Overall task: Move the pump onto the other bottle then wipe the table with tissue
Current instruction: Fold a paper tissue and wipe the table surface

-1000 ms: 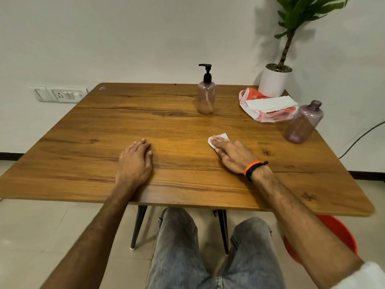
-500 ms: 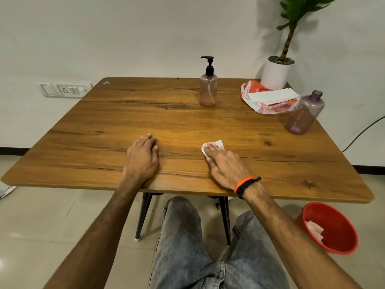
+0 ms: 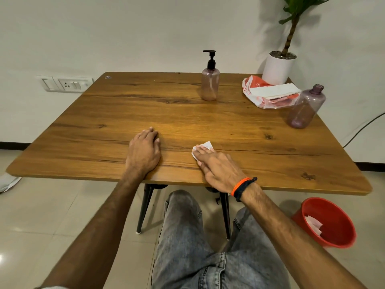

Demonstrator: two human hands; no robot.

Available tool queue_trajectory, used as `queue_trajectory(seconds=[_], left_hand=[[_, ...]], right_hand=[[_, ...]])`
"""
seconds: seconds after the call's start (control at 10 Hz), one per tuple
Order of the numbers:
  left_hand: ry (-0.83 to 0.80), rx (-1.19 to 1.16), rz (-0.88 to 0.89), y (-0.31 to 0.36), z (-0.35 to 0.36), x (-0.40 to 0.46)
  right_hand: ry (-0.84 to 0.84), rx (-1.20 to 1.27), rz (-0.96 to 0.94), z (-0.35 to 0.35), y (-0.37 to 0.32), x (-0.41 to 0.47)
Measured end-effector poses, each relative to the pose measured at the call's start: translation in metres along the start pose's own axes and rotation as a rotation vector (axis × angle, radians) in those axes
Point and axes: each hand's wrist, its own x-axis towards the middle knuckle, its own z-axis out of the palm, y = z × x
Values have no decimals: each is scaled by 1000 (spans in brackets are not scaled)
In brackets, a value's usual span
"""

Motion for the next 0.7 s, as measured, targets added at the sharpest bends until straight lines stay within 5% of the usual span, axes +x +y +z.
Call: queue_trajectory(seconds=[0.5, 0.7], left_hand=[[11, 20, 4, 1, 1, -6], [13, 25, 2, 1, 3, -4]], right_hand=[[-132, 199, -198, 0, -20, -55], [-151, 1122, 92, -28, -8, -44]])
